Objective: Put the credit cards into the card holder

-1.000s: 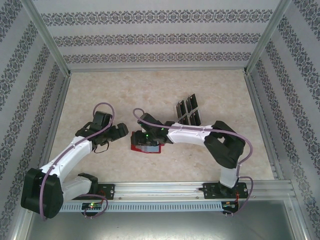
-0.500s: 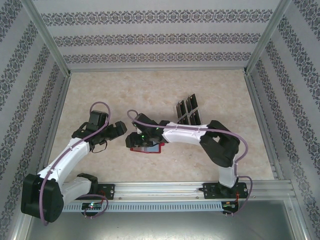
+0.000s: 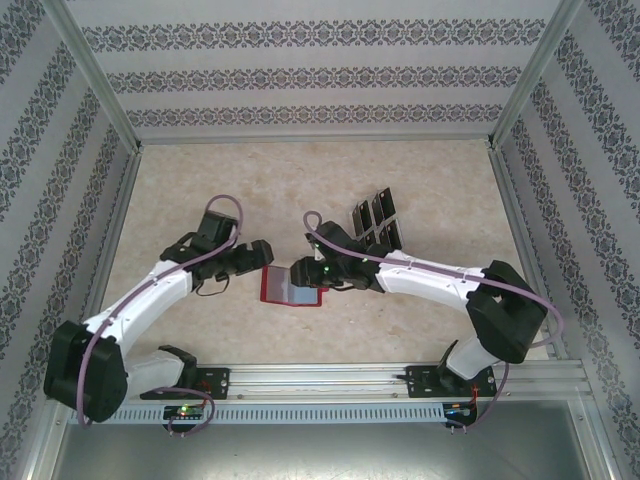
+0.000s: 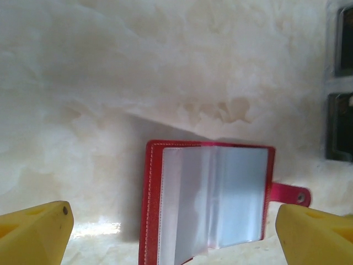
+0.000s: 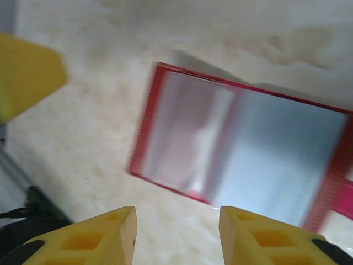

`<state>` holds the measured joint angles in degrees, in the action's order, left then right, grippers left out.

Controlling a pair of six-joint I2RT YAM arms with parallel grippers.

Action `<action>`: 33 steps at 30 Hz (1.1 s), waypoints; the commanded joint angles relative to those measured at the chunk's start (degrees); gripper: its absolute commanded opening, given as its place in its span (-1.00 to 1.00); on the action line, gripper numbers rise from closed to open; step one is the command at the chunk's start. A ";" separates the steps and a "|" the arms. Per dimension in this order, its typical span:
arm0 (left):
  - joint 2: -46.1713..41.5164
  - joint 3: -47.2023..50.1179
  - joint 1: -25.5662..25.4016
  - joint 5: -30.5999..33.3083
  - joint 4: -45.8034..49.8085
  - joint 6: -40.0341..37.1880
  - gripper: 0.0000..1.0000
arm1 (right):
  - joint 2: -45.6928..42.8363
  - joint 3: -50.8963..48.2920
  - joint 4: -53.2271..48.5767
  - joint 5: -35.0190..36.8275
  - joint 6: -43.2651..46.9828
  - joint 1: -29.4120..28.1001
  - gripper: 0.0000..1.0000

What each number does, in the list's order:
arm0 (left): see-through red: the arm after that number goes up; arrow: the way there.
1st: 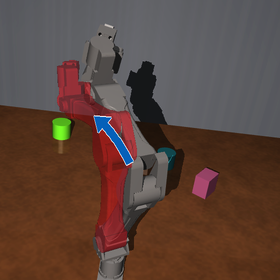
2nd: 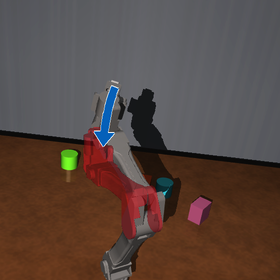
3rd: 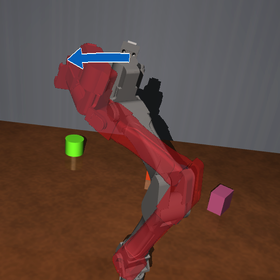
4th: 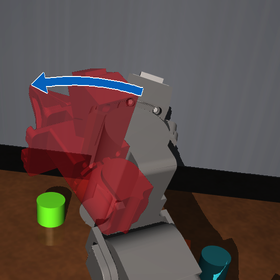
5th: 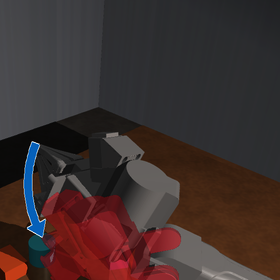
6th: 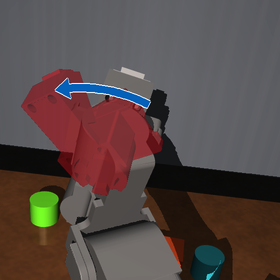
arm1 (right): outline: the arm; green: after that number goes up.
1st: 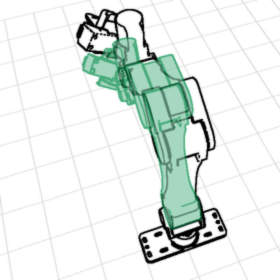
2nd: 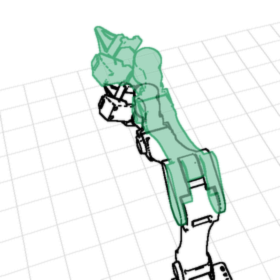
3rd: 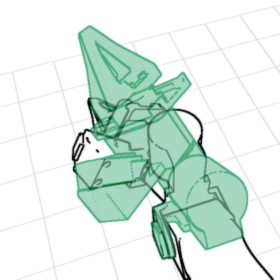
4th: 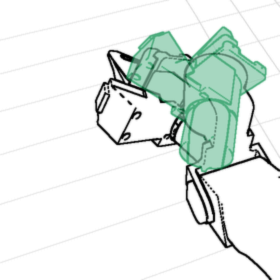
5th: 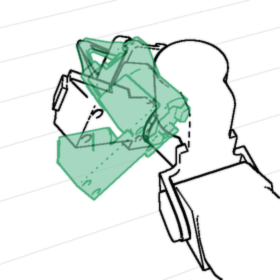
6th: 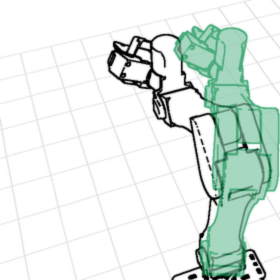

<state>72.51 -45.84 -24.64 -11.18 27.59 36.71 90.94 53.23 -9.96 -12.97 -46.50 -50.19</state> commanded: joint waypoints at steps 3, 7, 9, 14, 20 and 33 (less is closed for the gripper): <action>6.82 -3.52 -4.43 11.70 7.06 -3.42 0.90 | 4.02 -2.60 5.66 1.56 0.19 1.25 -0.20; 9.35 -3.00 -4.67 14.62 6.97 -3.09 0.91 | 4.54 -5.16 7.24 2.32 0.35 2.75 -0.21; 10.54 -2.54 -4.65 15.02 6.65 -3.14 0.91 | 4.76 -6.29 7.56 2.78 0.55 3.52 -0.22; 12.93 -0.45 -4.66 14.61 4.60 -2.63 0.91 | 4.88 -8.84 9.27 2.87 -0.07 5.00 -0.23; 12.93 1.57 -4.63 14.78 2.78 -2.37 0.92 | 1.79 -9.23 9.99 -0.53 -0.11 4.98 -0.21; 1.62 -0.69 -4.54 7.08 -0.24 2.33 1.00 | -15.13 6.71 -15.83 8.52 10.21 10.49 0.00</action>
<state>76.60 -44.75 -28.88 -1.76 29.06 36.64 76.23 56.05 -14.74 -10.72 -41.98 -42.17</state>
